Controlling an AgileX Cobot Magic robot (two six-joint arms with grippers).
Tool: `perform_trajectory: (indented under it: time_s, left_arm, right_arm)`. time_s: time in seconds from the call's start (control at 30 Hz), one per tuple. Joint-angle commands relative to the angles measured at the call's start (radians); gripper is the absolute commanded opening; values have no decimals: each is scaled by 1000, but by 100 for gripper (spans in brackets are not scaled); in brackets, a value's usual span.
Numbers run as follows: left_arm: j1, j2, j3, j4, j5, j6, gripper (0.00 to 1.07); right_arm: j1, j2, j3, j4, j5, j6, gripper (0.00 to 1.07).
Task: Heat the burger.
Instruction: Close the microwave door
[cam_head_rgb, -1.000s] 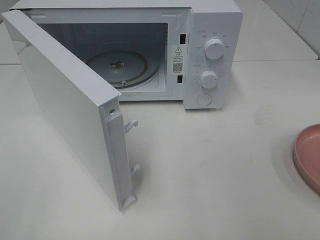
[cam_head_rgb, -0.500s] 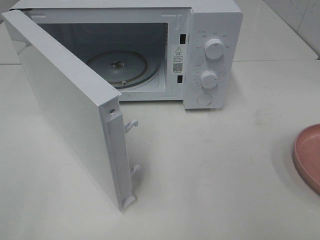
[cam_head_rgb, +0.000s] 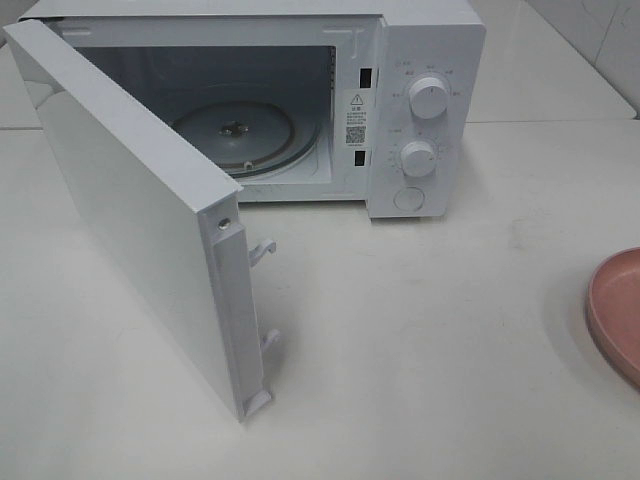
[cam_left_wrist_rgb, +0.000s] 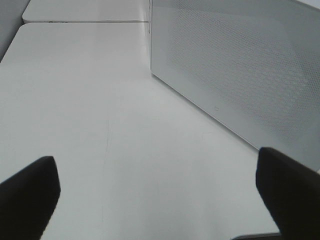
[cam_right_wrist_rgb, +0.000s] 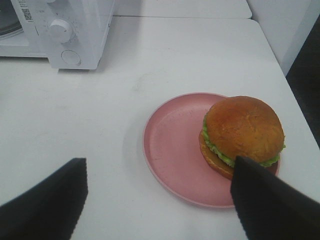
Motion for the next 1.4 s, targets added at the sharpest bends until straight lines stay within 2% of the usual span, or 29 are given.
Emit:
perform_trajectory:
  time_s: [0.03, 0.73, 0.9, 0.93, 0.97, 1.0, 1.03, 1.07, 1.1, 1.13, 1.17, 1.2, 1.23, 1.27, 1.3, 1.33, 1.37, 1.4]
  left_arm:
    - [2, -4, -1, -7, 2, -5, 100]
    - [2, -4, -3, -25, -3, -5, 100]
    - [2, 23, -46, -25, -64, -5, 94]
    - [2, 38, -51, -25, -78, -5, 91]
    - [2, 66, -51, -25, -105, -5, 80]
    - [2, 66, -51, -25, -105, -5, 80]
    - [2, 98, -47, -25, -134, -5, 67]
    - [2, 115, -45, -25, -149, -5, 59]
    - [2, 115, -45, -25, -149, -5, 59]
    - [2, 152, -45, -26, -169, -5, 45]
    - [2, 171, -45, -32, -180, -5, 38]
    - [2, 171, -45, -32, -180, -5, 38]
    - [2, 186, -45, -34, -193, -5, 31]
    - [2, 221, -45, -34, -236, -5, 18]
    - [2, 221, -45, -34, -236, -5, 18]
    - [2, 258, -42, -37, -281, -5, 4]
    - [2, 271, -37, -37, -305, -5, 0]
    - [2, 271, -37, -37, -305, -5, 0]
  right_arm:
    - [-5, -33, 2, -2, -13, -12, 76]
    - [-5, -33, 2, -2, -13, -12, 76]
    - [-5, -33, 2, -2, -13, -12, 76]
    - [-5, -33, 2, -2, -13, -12, 76]
    - [-5, -33, 2, -2, -13, -12, 76]
    - [-5, -33, 2, -2, -13, -12, 76]
    - [-5, -33, 2, -2, -13, -12, 76]
    - [-5, -33, 2, -2, -13, -12, 76]
    - [-5, -33, 2, -2, -13, -12, 76]
    - [-5, -33, 2, -2, -13, -12, 76]
    - [-5, -33, 2, -2, -13, -12, 76]
    - [-5, -33, 2, -2, -13, -12, 76]
    - [-5, -33, 2, -2, -13, -12, 76]
    - [-5, -33, 2, -2, -13, -12, 76]
    - [-5, -33, 2, -2, -13, -12, 76]
    - [-5, -33, 2, -2, -13, -12, 76]
    - [-5, -33, 2, -2, -13, -12, 76]
    - [-5, -33, 2, -2, -13, -12, 76]
